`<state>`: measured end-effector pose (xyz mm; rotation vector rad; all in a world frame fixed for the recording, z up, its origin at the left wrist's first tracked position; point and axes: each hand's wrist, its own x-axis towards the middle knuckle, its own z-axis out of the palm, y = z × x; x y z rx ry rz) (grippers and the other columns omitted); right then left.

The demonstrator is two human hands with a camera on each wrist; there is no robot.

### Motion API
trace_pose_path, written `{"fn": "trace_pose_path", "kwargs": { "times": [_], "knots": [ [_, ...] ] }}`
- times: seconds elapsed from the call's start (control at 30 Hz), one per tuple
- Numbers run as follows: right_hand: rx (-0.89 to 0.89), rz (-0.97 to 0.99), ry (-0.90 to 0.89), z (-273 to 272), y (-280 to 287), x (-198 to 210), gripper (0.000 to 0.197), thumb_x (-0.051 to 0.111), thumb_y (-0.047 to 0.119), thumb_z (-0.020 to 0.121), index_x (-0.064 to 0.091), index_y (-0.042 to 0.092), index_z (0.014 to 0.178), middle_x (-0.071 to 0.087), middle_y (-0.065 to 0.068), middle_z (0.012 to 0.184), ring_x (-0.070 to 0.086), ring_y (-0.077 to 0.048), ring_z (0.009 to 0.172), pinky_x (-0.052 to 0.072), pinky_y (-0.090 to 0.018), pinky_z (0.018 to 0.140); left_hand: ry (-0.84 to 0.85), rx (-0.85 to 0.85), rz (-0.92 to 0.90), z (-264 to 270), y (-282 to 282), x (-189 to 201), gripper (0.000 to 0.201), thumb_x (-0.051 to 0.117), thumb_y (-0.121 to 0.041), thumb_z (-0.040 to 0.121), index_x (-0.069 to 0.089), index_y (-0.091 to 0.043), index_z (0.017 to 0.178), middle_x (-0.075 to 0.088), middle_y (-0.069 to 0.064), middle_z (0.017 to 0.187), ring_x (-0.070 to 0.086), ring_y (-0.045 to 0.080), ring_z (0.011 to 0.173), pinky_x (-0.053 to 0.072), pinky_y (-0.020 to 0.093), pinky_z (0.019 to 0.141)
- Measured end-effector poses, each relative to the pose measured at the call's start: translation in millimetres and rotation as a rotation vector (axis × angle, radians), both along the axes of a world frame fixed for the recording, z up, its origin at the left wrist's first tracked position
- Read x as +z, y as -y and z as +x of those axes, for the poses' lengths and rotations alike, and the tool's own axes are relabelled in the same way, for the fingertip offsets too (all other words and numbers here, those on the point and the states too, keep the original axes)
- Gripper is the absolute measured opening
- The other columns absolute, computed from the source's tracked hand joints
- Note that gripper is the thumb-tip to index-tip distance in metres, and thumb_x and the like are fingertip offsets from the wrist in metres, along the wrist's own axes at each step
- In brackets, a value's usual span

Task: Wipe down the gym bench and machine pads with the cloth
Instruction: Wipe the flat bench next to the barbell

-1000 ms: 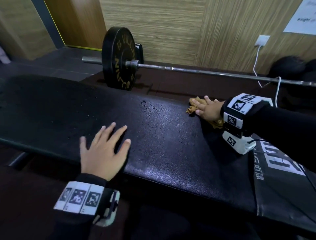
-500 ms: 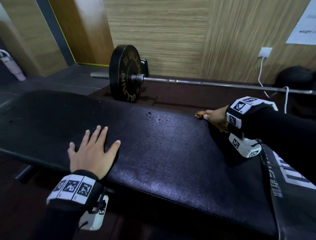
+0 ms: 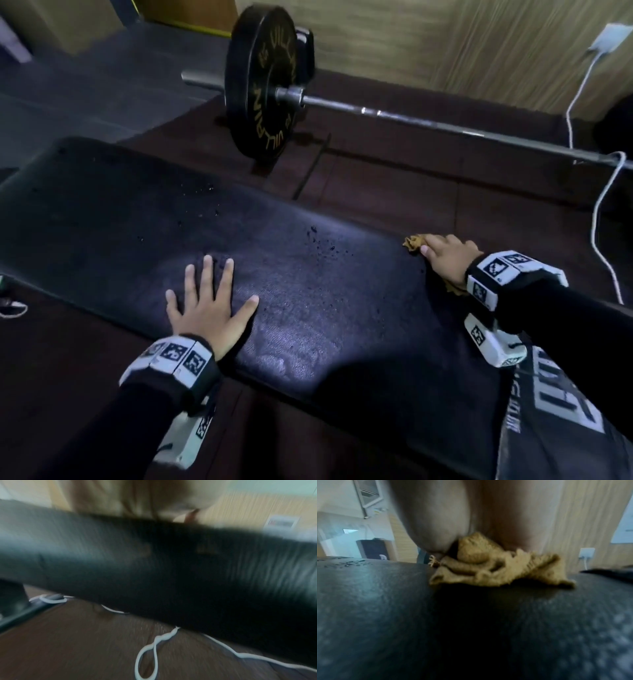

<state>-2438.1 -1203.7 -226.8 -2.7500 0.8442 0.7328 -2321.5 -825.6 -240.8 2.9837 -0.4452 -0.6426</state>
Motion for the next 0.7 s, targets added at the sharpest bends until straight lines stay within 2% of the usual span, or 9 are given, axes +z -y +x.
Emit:
{"fn": "trace_pose_path", "kwargs": {
  "times": [0.1, 0.2, 0.27, 0.33, 0.43, 0.5, 0.57, 0.63, 0.7],
  "knots": [
    [-0.09, -0.003, -0.023, -3.2, 0.3, -1.4, 0.043, 0.018, 0.048, 0.098, 0.028, 0.03, 0.136, 0.035, -0.009, 0.141, 0.034, -0.042, 0.124, 0.029, -0.048, 0.101, -0.172, 0.007, 0.061, 10.1, 3.0, 8.7, 0.078, 0.005, -0.085, 0.067, -0.041, -0.053, 0.121, -0.053, -0.02, 0.13, -0.038, 0.012, 0.135, -0.016, 0.054, 0.11],
    [-0.137, -0.027, -0.026, -2.6, -3.6, 0.0, 0.044, 0.021, 0.05, 0.097, 0.031, 0.029, 0.135, 0.037, -0.01, 0.138, 0.037, -0.044, 0.12, 0.031, -0.049, 0.099, -0.255, -0.001, 0.067, 14.8, 4.4, 14.8, 0.076, 0.002, -0.087, 0.062, -0.05, -0.056, 0.107, -0.062, -0.021, 0.119, -0.05, 0.01, 0.122, -0.023, 0.055, 0.106],
    [-0.133, -0.012, -0.056, -1.7, -5.0, 2.1, 0.045, 0.021, 0.047, 0.098, 0.03, 0.026, 0.137, 0.036, -0.011, 0.138, 0.037, -0.045, 0.119, 0.031, -0.049, 0.1, -0.277, 0.012, 0.06, 14.0, 5.3, 19.0, 0.076, 0.001, -0.087, 0.062, -0.052, -0.055, 0.106, -0.063, -0.02, 0.118, -0.05, 0.012, 0.124, -0.023, 0.056, 0.105],
    [-0.102, 0.005, -0.094, -1.3, -3.8, 4.5, 0.046, 0.021, 0.042, 0.099, 0.03, 0.02, 0.139, 0.035, -0.014, 0.139, 0.037, -0.044, 0.12, 0.03, -0.048, 0.103, -0.299, 0.021, 0.087, 13.8, 8.0, 23.0, 0.076, -0.001, -0.085, 0.064, -0.054, -0.052, 0.105, -0.064, -0.017, 0.117, -0.042, 0.019, 0.133, -0.019, 0.058, 0.107],
    [-0.111, 0.08, -0.075, 3.1, -3.2, 12.2, 0.043, 0.025, 0.034, 0.101, 0.035, 0.012, 0.137, 0.039, -0.02, 0.136, 0.038, -0.042, 0.12, 0.025, -0.041, 0.102, -0.368, 0.031, 0.135, 19.5, 11.8, 26.4, 0.076, 0.001, -0.083, 0.067, -0.059, -0.047, 0.099, -0.068, -0.012, 0.11, -0.041, 0.025, 0.133, -0.017, 0.061, 0.106],
    [-0.128, 0.177, -0.047, 8.9, -0.6, 19.8, 0.041, 0.028, 0.03, 0.102, 0.037, 0.013, 0.138, 0.043, -0.022, 0.134, 0.039, -0.04, 0.122, 0.025, -0.037, 0.101, -0.401, 0.028, 0.145, 21.1, 13.6, 27.1, 0.077, 0.003, -0.082, 0.072, -0.057, -0.045, 0.103, -0.067, -0.009, 0.112, -0.042, 0.027, 0.133, -0.018, 0.062, 0.106],
    [-0.128, 0.28, -0.03, 21.6, 0.4, 26.0, 0.041, 0.032, 0.029, 0.101, 0.038, 0.018, 0.14, 0.046, -0.018, 0.137, 0.041, -0.035, 0.126, 0.029, -0.035, 0.102, -0.399, 0.027, 0.15, 18.7, 15.0, 28.1, 0.078, 0.006, -0.08, 0.075, -0.051, -0.042, 0.112, -0.064, -0.007, 0.117, -0.047, 0.027, 0.129, -0.019, 0.061, 0.105],
    [-0.13, 0.342, -0.002, 41.5, -5.3, 27.1, 0.041, 0.035, 0.03, 0.1, 0.038, 0.025, 0.141, 0.046, -0.01, 0.14, 0.043, -0.031, 0.128, 0.031, -0.029, 0.102, -0.393, 0.027, 0.176, 16.3, 15.9, 28.6, 0.081, 0.01, -0.079, 0.078, -0.051, -0.041, 0.115, -0.064, -0.006, 0.121, -0.058, 0.025, 0.116, -0.022, 0.06, 0.104],
    [-0.094, 0.391, 0.055, 65.0, -19.4, 23.6, 0.038, 0.037, 0.029, 0.1, 0.042, 0.032, 0.137, 0.052, -0.006, 0.134, 0.051, -0.027, 0.118, 0.036, -0.018, 0.091, -0.417, 0.022, 0.216, 17.2, 17.6, 30.3, 0.083, 0.011, -0.079, 0.079, -0.055, -0.04, 0.113, -0.065, -0.005, 0.121, -0.063, 0.023, 0.108, -0.027, 0.059, 0.099]
  ]
}}
